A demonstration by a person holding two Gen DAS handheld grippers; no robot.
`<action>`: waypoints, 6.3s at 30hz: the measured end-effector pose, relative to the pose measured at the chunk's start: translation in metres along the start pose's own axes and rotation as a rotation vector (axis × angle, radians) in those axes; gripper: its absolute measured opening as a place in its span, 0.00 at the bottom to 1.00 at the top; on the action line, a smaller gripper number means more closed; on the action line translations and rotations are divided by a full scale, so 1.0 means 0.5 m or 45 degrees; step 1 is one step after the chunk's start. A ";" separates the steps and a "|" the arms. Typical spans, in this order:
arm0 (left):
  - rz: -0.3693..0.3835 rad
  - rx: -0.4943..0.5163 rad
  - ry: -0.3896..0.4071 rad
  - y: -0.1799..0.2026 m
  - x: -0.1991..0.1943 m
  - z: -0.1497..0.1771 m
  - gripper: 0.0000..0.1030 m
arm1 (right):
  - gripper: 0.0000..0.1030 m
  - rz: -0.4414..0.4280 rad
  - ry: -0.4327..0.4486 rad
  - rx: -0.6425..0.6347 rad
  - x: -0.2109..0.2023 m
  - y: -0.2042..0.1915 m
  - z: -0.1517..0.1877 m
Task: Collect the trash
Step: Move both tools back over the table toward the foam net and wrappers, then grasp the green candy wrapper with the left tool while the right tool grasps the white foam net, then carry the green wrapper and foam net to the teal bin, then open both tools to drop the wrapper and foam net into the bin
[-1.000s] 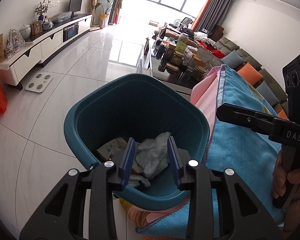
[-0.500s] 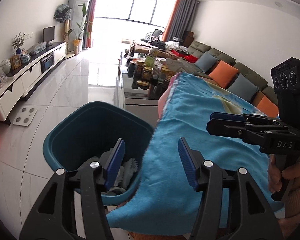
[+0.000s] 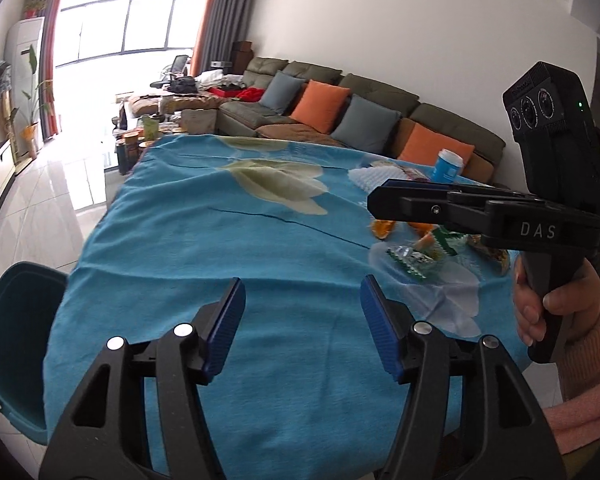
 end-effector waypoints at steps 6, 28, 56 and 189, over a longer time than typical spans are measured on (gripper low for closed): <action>0.102 0.073 -0.046 0.087 0.074 -0.025 0.59 | 0.42 0.148 0.048 0.107 -0.064 0.110 0.015; 0.209 0.131 -0.242 0.191 0.224 -0.059 0.65 | 0.52 0.406 -0.112 0.270 -0.027 0.440 -0.084; 0.262 0.041 -0.272 0.167 0.224 -0.041 0.02 | 0.05 0.310 -0.123 0.173 -0.034 0.413 -0.081; -0.653 -0.755 -0.190 -0.539 -0.130 0.248 0.18 | 0.14 -0.388 -0.423 -0.253 0.368 -0.361 0.011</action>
Point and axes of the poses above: each gripper's, at about its wrist camera, not at the fingertips, and x roughly the way its jaws point, y to its right, z to its underside, the point moved 4 cm from there along x, roughly the way its jaws point, and after that the axes turned 7 degrees about x, right-handed, at the moved point
